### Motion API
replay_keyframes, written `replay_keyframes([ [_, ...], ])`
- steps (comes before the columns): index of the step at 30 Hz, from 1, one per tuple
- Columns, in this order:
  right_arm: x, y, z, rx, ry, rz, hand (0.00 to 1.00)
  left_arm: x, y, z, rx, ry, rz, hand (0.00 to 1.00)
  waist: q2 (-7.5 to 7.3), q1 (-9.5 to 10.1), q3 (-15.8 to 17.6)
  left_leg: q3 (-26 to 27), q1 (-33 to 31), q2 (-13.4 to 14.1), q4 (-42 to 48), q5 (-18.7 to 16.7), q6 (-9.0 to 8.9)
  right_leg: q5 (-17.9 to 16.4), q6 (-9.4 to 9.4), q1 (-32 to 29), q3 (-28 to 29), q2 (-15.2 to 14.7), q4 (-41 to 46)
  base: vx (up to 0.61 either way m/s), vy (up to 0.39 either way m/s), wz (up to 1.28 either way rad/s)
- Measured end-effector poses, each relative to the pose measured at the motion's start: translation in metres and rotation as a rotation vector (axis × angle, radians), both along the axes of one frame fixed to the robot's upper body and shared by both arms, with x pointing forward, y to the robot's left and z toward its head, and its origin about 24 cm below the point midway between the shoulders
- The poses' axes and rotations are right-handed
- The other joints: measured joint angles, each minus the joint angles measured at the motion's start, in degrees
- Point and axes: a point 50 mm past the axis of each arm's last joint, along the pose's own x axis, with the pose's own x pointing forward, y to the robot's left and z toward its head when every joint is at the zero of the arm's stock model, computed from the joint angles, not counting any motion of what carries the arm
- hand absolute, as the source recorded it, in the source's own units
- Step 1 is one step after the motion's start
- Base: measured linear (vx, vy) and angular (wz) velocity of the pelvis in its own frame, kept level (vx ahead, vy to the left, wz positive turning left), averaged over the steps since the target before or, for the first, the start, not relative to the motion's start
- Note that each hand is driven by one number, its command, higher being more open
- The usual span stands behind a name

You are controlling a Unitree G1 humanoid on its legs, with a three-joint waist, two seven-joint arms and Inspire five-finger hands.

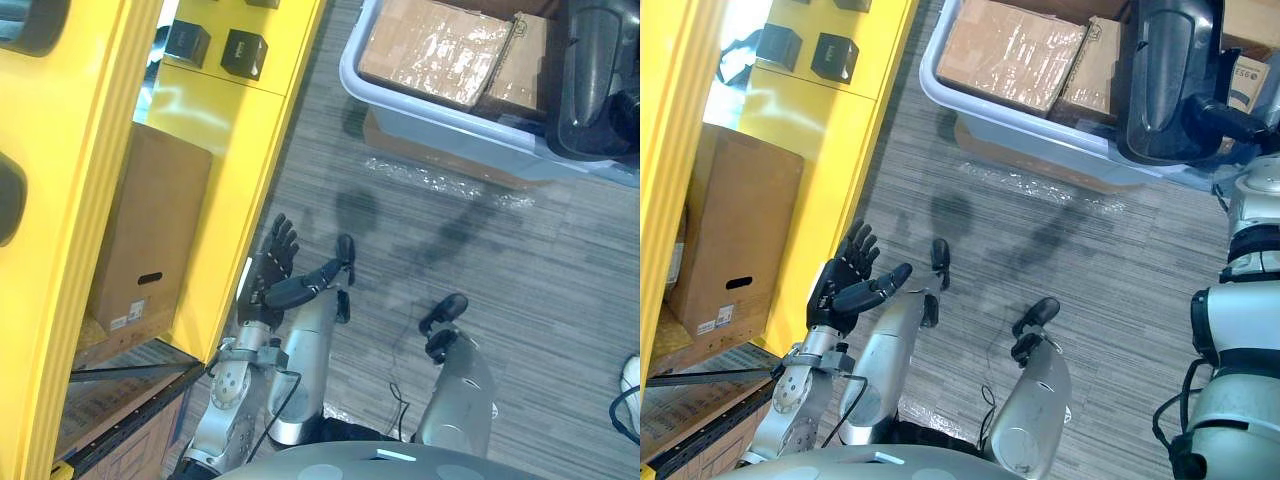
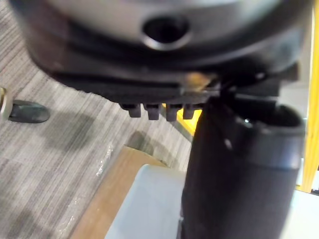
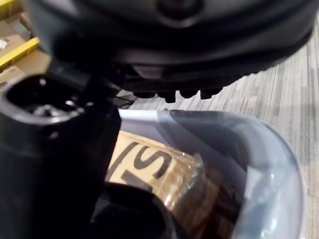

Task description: Walk over and take three plastic housings, then place them on the shelf

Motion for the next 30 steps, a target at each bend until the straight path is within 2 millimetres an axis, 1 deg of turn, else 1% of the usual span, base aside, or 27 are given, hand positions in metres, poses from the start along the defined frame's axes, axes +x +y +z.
replay_keyframes([
  [1, 0.001, 0.001, -0.001, -0.001, 0.010, 0.013, 0.00, 0.000, -0.001, 0.000, -0.001, 0.001, -0.004, 1.00, 0.45, 0.07, -0.3, -0.2, -0.1, -0.2, 0.0, 0.0, 0.00, -0.2, 0.01, 0.0, -0.1, -0.2, 0.3, 0.01, -0.007, 0.10],
  [2, 0.000, 0.000, -0.001, -0.009, 0.019, 0.012, 0.00, 0.000, -0.001, 0.000, -0.001, 0.001, -0.005, 1.00, 0.59, 0.09, -0.4, -0.2, -0.1, -0.2, 0.0, 0.0, -0.01, -0.3, -0.02, -0.1, -0.2, -0.3, 0.4, 0.02, -0.014, 0.07],
  [5, -0.006, -0.006, 0.004, -0.057, 0.044, -0.005, 0.00, -0.001, -0.002, 0.000, -0.002, 0.002, -0.009, 1.00, 0.72, 0.10, -0.5, -0.4, -0.1, -0.3, 0.0, 0.0, -0.06, -0.5, 0.04, -0.1, -0.4, -0.4, 0.6, 0.01, -0.005, 0.01],
  [7, -0.016, -0.016, 0.015, -0.141, 0.088, -0.031, 0.00, -0.001, -0.004, -0.001, -0.002, 0.006, -0.018, 1.00, 0.77, -0.08, -0.5, -0.4, -0.1, -0.3, -0.1, -0.1, -0.13, -0.6, 0.11, 0.0, -0.4, -0.3, 0.6, 0.03, -0.020, 0.00],
  [9, -0.019, -0.018, 0.022, -0.197, 0.117, -0.044, 0.00, -0.001, -0.004, -0.002, -0.001, 0.009, -0.018, 1.00, 0.83, -0.18, -0.6, -0.4, -0.1, -0.2, -0.2, -0.1, -0.23, -0.7, 0.09, -0.1, -0.4, -0.3, 0.7, 0.02, -0.010, 0.00],
  [11, -0.021, -0.020, 0.030, -0.301, 0.176, -0.070, 0.00, -0.001, -0.004, -0.003, 0.000, 0.008, -0.023, 1.00, 1.03, -0.17, -0.7, -0.5, 0.1, -0.1, -0.3, -0.1, -0.32, -1.0, 0.22, 0.1, -0.5, -0.2, 0.8, 0.05, -0.032, 0.01],
  [13, -0.018, -0.016, 0.038, -0.362, 0.194, -0.069, 0.00, -0.001, -0.004, -0.002, -0.001, 0.001, -0.030, 1.00, 1.06, -0.32, -0.7, -0.5, 0.5, 0.0, -0.2, 0.2, -0.23, -1.3, 0.25, 0.3, -0.6, -0.2, 1.5, 0.06, -0.040, 0.00],
  [16, -0.011, -0.008, 0.043, -0.404, 0.196, -0.034, 0.00, -0.001, -0.005, 0.000, -0.003, -0.008, -0.040, 1.00, 1.09, -0.52, -0.8, -0.6, 0.7, 0.2, -0.2, 0.2, -0.28, -1.6, 0.35, 0.6, -0.8, 0.0, 1.6, 0.05, -0.034, 0.01],
  [18, -0.004, 0.001, 0.043, -0.423, 0.194, 0.016, 0.00, -0.002, -0.005, 0.001, -0.006, -0.013, -0.040, 1.00, 1.09, -0.85, -0.8, -0.6, 1.7, 0.1, -0.5, 0.2, -0.29, -1.8, 0.38, 1.5, -1.0, -0.1, 1.6, 0.04, -0.025, 0.05],
  [20, 0.003, 0.012, 0.050, -0.453, 0.156, 0.071, 0.00, -0.003, -0.002, 0.004, -0.009, -0.028, -0.030, 1.00, 1.07, -0.75, -0.7, -0.8, 3.1, 0.0, -1.0, 0.2, -0.41, -2.1, 0.20, 3.2, -1.4, -0.1, 1.4, 0.04, -0.018, 0.09],
  [21, 0.004, 0.014, 0.051, -0.457, 0.151, 0.077, 0.00, -0.003, 0.000, 0.006, -0.010, -0.035, -0.026, 1.00, 1.02, -0.74, -0.7, -0.8, 3.4, 0.0, -1.1, 0.2, -0.47, -2.2, 0.12, 3.6, -1.6, -0.1, 1.4, 0.02, -0.011, 0.12],
  [22, 0.003, 0.013, 0.052, -0.455, 0.140, 0.066, 0.00, -0.003, 0.003, 0.010, -0.011, -0.052, -0.016, 1.00, 0.86, -0.45, -0.6, -1.0, 4.1, 0.0, -1.3, 0.2, -0.55, -2.4, 0.08, 4.3, -1.9, 0.0, 1.3, 0.03, -0.030, 0.10],
  [23, 0.008, 0.022, 0.047, -0.478, 0.123, 0.126, 0.00, -0.007, 0.020, 0.018, 0.003, -0.081, 0.048, 1.00, -0.72, -0.89, 0.5, -1.1, 6.6, 0.0, -3.2, 0.7, -0.95, -2.1, 0.55, 6.9, -2.3, 0.7, -0.4, 0.04, -0.033, 0.08],
  [26, 0.007, 0.021, 0.046, -0.501, 0.128, 0.127, 0.00, -0.007, 0.022, 0.018, 0.014, -0.082, 0.051, 1.00, -1.66, -1.11, 1.1, -1.1, 6.8, 0.1, -3.4, 0.9, -1.00, -2.0, 0.65, 7.2, -2.4, 0.8, -0.6, 0.02, -0.011, 0.01],
  [27, 0.006, 0.021, 0.046, -0.495, 0.121, 0.125, 0.00, -0.007, 0.023, 0.018, 0.016, -0.082, 0.052, 1.00, -2.21, -1.19, 1.5, -0.8, 7.3, 0.1, -3.8, 1.0, -1.07, -2.0, 0.66, 7.3, -2.2, 0.9, -0.6, 0.00, 0.000, 0.00],
  [29, 0.005, 0.023, 0.042, -0.477, 0.087, 0.144, 0.00, -0.007, 0.026, 0.018, 0.034, -0.083, 0.064, 1.00, -3.49, -1.68, 2.3, -0.7, 9.9, 0.1, -5.5, 1.2, -1.40, -1.6, 0.93, 9.8, -2.3, 1.5, -2.4, 0.05, -0.031, -0.06],
  [30, 0.006, 0.028, 0.039, -0.480, 0.052, 0.160, 0.00, -0.009, 0.030, 0.020, 0.040, -0.087, 0.081, 1.00, -4.63, -2.00, 2.5, -0.4, 12.0, 0.2, -6.6, 1.3, -1.57, -1.4, 1.10, 11.7, -2.2, 2.1, -3.7, 0.06, -0.038, -0.10],
])
